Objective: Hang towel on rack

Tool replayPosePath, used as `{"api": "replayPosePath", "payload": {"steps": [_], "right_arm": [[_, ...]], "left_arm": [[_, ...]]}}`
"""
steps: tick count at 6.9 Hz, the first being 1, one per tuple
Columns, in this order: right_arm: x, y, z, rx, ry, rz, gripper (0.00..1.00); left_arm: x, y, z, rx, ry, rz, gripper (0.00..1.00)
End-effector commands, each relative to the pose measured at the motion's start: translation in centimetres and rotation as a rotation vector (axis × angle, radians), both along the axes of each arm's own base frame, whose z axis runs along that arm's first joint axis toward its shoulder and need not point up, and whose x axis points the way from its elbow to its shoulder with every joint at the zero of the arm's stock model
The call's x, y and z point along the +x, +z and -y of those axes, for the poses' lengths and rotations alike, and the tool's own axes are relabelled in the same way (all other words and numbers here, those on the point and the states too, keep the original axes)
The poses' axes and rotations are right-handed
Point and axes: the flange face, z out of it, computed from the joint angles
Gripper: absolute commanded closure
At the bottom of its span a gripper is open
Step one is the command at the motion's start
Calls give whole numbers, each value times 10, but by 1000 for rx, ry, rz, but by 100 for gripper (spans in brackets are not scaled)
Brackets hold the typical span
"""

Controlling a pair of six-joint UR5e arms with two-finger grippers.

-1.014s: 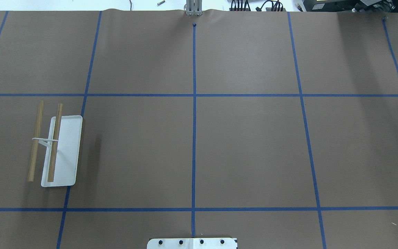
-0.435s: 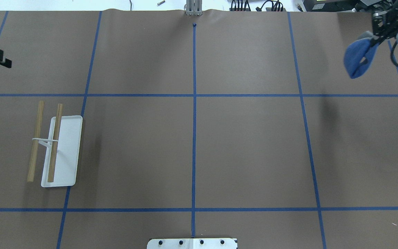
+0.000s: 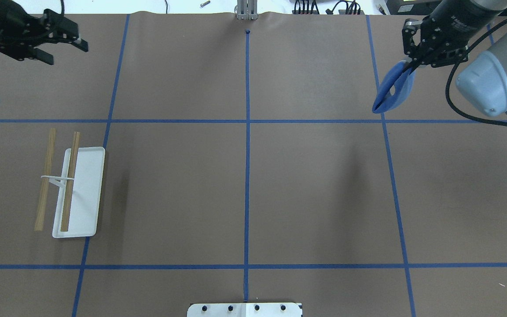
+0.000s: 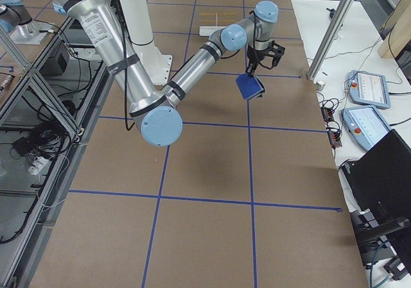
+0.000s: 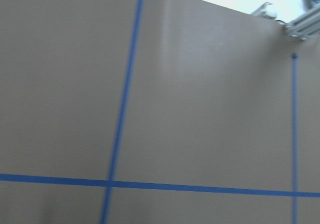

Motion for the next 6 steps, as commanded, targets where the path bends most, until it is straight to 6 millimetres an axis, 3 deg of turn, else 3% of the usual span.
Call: {"api": "replayPosePath", "payload": {"steps": [1,3,4,6], "right_arm": [[-46,-67,-27,3,-20,65,100],[-76,-100,-46,-11,-22,116,100],[-92,-109,-54,-29,1,165,100],[-99,-134,-57,-56,32,203,100]], "left_arm": [[30,-52,-12,109,25,-98,2],[57,-72,-26,145,29,-158,2],[80,-79,-40,194,48,-181,2],[118,-91,-69,267,76,-233,2]]}}
